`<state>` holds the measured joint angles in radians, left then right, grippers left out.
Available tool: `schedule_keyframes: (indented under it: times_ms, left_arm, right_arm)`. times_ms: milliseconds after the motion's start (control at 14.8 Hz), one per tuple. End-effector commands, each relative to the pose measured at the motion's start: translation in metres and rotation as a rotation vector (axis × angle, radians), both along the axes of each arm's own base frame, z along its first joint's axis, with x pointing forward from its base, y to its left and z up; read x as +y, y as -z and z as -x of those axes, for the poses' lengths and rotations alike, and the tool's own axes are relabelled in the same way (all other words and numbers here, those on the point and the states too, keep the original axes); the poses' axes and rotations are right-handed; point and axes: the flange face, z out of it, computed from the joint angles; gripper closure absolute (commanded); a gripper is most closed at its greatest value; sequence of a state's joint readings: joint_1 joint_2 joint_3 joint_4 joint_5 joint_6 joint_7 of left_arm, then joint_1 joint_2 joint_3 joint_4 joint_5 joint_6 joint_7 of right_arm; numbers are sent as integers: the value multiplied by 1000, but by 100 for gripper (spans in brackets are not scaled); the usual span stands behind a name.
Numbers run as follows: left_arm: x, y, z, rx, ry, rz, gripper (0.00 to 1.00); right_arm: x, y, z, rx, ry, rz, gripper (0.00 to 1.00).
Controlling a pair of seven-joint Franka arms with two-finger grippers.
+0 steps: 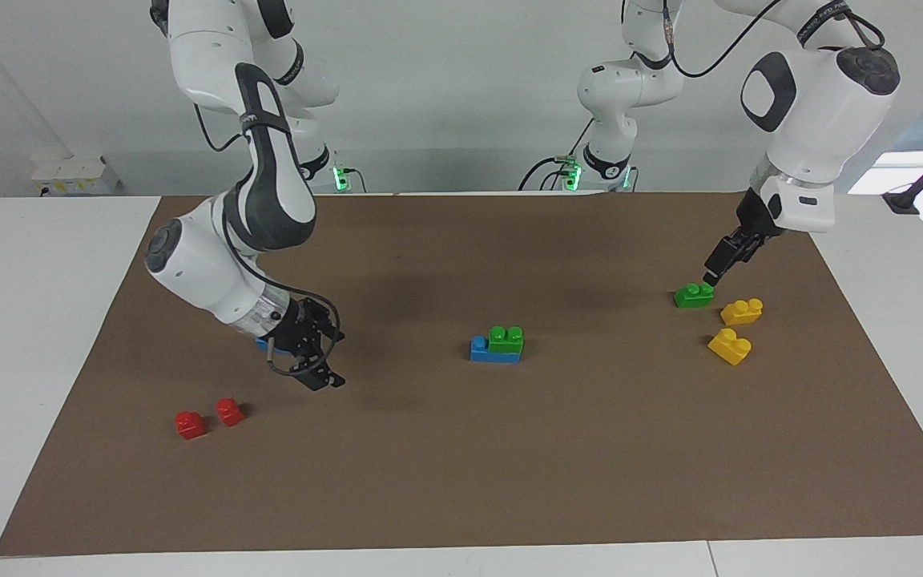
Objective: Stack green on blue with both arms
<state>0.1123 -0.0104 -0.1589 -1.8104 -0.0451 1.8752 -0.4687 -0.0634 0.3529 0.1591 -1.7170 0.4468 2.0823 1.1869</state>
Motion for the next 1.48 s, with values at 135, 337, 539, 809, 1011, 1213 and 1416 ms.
schedule_keyframes:
  times_ms: [135, 337, 539, 809, 1011, 1213, 1416]
  left_arm:
    - [0, -14, 10, 32, 228, -4, 0]
    - [-7, -20, 12, 46, 314, -12, 0]
    - [-6, -19, 12, 55, 316, -26, 0]
    - [-9, -19, 14, 80, 333, -53, 0]
    - [-8, -27, 13, 105, 335, -48, 0]
    - [-7, -34, 13, 117, 333, -44, 0]
    - [-6, -42, 13, 139, 333, -41, 0]
  right_arm:
    - [-49, -62, 32, -67, -291, 80, 0]
    - [-81, -102, 53, -125, -491, 160, 0]
    - [-94, -146, 76, -195, -732, 240, 0]
    - [-86, -191, 109, -223, -1008, 317, 0]
    - [-73, -211, 124, -245, -1088, 322, 0]
    - [-48, -218, 126, -257, -1135, 320, 0]
    - [-13, -222, 131, -269, -1191, 318, 0]
